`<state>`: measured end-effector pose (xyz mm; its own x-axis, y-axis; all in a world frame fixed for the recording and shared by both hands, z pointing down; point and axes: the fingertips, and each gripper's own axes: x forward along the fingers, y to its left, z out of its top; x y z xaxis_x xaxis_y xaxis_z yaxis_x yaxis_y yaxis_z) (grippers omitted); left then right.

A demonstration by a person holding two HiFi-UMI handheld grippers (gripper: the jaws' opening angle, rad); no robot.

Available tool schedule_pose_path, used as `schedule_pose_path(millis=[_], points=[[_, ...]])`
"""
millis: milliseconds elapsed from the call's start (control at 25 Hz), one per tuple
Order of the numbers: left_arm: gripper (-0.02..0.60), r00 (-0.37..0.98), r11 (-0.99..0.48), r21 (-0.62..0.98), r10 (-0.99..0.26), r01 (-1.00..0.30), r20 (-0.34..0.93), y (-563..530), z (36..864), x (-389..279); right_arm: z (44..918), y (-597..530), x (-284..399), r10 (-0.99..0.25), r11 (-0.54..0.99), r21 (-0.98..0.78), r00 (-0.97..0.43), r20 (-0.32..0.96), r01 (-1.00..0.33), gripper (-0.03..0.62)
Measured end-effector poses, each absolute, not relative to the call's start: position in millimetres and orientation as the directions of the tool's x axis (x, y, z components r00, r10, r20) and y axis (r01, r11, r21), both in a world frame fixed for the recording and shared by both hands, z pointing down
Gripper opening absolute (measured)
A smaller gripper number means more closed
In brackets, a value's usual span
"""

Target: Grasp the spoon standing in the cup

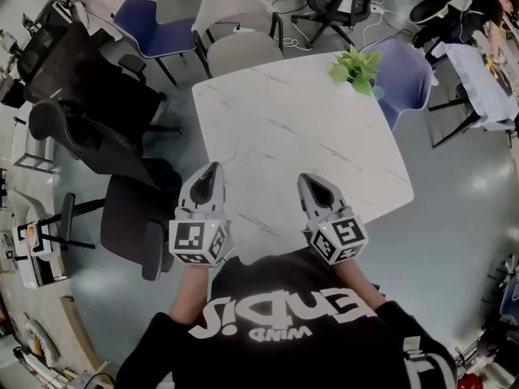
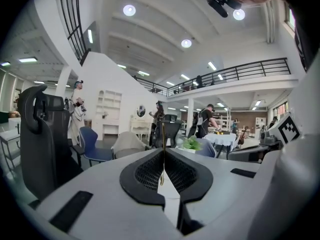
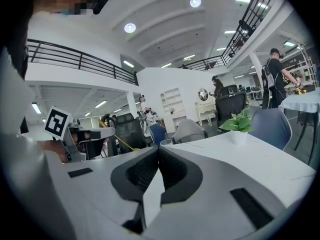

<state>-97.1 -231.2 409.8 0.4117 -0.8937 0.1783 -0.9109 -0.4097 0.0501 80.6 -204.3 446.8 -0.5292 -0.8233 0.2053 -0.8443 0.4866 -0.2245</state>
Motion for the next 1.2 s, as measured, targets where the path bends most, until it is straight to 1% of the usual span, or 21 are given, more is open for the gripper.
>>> schedule_pose_path(millis=[240, 560, 1200], points=[[0.018, 0.402, -0.398, 0.062, -0.895, -0.915, 0.195, -218.3, 419.8, -99.3, 447.9, -204.3, 81.2, -0.822, 0.488, -0.219, -0.529, 0.210, -0.845, 0.012], [0.018, 0.426, -0.414, 0.100, -0.882, -0.905, 0.204, -204.7, 427.1, -89.1, 449.4, -202.3, 80.9, -0.820, 0.491, -0.219, -0.533, 0.210, -0.843, 0.012], [0.018, 0.430, -0.417, 0.109, -0.879, -0.903, 0.205, -203.5, 427.2, -87.6, 450.5, -198.5, 83.0, -0.820, 0.494, -0.208, -0.531, 0.211, -0.844, 0.012]])
